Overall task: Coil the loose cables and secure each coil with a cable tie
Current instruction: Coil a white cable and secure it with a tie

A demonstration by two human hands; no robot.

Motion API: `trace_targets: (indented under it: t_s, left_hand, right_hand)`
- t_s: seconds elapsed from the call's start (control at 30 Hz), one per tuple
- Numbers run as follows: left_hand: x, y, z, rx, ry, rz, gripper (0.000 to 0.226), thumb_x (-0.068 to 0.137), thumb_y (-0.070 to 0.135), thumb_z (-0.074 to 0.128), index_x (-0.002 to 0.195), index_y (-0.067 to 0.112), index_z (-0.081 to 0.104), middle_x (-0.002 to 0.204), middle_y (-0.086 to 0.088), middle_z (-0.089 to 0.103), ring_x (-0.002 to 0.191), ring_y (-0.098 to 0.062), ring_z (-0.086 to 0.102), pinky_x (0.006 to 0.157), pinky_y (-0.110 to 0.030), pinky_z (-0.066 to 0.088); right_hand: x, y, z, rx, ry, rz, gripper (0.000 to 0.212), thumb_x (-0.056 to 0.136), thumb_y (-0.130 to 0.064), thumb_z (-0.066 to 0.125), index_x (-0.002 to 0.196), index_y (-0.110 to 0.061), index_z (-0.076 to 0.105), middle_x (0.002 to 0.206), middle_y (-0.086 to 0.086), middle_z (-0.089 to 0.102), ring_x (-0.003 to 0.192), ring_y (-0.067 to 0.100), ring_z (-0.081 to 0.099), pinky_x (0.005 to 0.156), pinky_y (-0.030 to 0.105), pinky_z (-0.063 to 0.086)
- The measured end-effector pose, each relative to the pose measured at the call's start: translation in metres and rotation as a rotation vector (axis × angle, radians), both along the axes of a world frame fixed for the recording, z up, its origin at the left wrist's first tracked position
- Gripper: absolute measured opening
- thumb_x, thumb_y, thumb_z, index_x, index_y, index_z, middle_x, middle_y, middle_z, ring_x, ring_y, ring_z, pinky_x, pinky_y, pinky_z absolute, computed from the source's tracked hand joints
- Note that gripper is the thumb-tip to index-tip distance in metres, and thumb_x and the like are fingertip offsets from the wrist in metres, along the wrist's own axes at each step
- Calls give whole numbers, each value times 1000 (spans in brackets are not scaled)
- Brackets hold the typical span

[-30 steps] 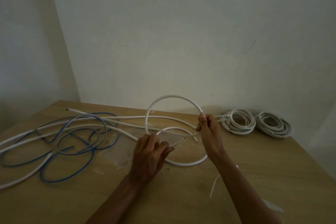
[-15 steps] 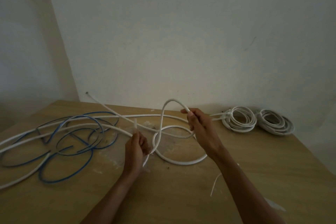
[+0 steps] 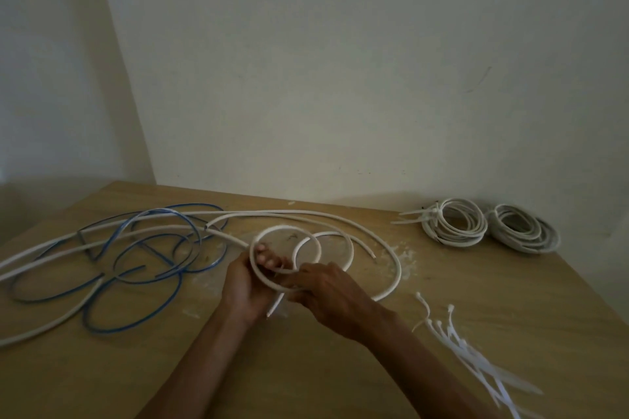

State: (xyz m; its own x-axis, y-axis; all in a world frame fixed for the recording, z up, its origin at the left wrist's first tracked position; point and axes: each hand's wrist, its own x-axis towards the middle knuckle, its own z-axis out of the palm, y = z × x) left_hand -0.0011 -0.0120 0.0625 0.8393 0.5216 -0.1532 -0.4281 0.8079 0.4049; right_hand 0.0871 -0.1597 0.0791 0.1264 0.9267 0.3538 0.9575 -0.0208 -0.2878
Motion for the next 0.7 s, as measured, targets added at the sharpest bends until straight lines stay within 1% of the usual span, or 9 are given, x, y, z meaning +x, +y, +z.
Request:
trace_targets:
  t_s: [0.1,0.17,0.23,0.33,0.47,0.53,0.6,0.67,0.7]
  left_hand:
    - [-7,16,1,-17,-27,22,34,101,22,42,76,10,62,44,7,33,37,-7,32,51,-21,47]
    - [-11,22,1,96,9,-4,39,106,25,37,87,7,66,42,6,29,34,-7,27,43,-19,40]
    - [-13,24,4,223,29,-29,38,108,28,34,84,12,58,44,7,28,36,-7,26,44,-22,39]
    - [-11,18,9,345,121,-33,47,110,36,29,71,16,46,50,5,26,41,-11,27,47,-27,42]
    - [-10,19,8,325,146,-15,47,110,38,29,69,18,41,50,7,23,37,-8,22,37,-23,28]
    - [-12,26,7,299,162,-11,46,110,38,30,68,19,39,46,9,24,33,-5,20,33,-21,20]
    - [-11,26,5,302,196,-11,47,110,39,31,68,20,39,44,9,24,32,-5,19,32,-21,17]
    - [-8,20,3,323,224,-29,48,110,38,32,67,19,40,45,8,23,33,-6,19,33,-21,16]
    - [-7,16,3,331,221,-45,48,109,38,32,66,19,41,46,8,23,33,-6,19,34,-22,16]
  right_hand:
    - [1,1,-3,-35,-64,-37,26,99,-29,61,123,-24,68,113,0,70,103,19,60,89,40,39]
    - [6,0,-4,-72,-111,-82,24,99,-38,60,118,-27,69,108,-3,69,101,17,59,90,39,35]
    - [18,-4,-6,-77,-107,-149,27,97,-50,58,106,-28,70,99,-7,68,93,12,58,90,38,32]
    - [41,-9,-8,-35,-79,-233,38,89,-65,56,91,-30,70,89,-12,65,83,4,50,87,32,24]
    - [64,-14,-27,-4,16,-317,69,74,-89,39,81,-28,69,94,-12,56,92,6,48,90,34,33]
    - [73,-15,-39,22,231,-381,61,83,-83,43,82,-27,68,100,-7,56,100,12,50,89,35,40]
    - [75,-11,-44,26,303,-527,40,89,-62,62,102,-24,68,112,0,58,111,18,53,94,34,44]
    - [76,-6,-41,-1,340,-709,49,90,-48,70,126,-16,60,120,6,64,116,23,58,97,35,46]
    - [78,-3,-36,-57,374,-770,52,90,-45,70,130,-13,59,120,7,67,116,25,61,96,36,47]
